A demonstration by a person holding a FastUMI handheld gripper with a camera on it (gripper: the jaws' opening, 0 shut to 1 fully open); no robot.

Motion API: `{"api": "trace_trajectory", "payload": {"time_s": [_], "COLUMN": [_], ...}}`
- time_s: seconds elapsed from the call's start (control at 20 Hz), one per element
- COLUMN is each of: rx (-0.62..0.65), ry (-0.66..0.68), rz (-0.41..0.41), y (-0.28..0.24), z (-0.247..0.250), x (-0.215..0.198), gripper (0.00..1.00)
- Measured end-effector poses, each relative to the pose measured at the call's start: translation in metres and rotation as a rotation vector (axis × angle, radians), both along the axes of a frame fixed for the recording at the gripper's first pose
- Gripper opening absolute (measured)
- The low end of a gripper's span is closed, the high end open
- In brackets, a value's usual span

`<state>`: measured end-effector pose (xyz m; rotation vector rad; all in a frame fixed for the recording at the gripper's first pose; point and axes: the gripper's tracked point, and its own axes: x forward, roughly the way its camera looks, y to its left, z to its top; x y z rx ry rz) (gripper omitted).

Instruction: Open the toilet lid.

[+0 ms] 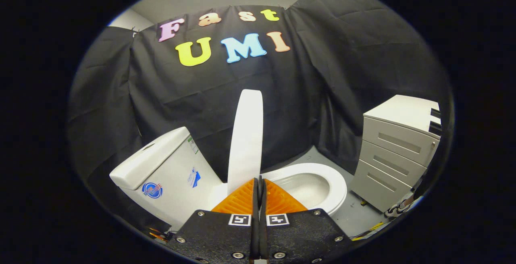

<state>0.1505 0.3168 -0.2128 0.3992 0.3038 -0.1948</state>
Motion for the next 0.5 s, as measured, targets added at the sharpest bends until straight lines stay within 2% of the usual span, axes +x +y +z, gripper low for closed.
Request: {"api": "trace_trajectory", "payload": {"time_s": [0.5], "rx": [-0.200], "ry": [-0.026], "rz": [0.155], "y": [0.064], "z": [0.033], "x": [0.014], "gripper": [0.00]}}
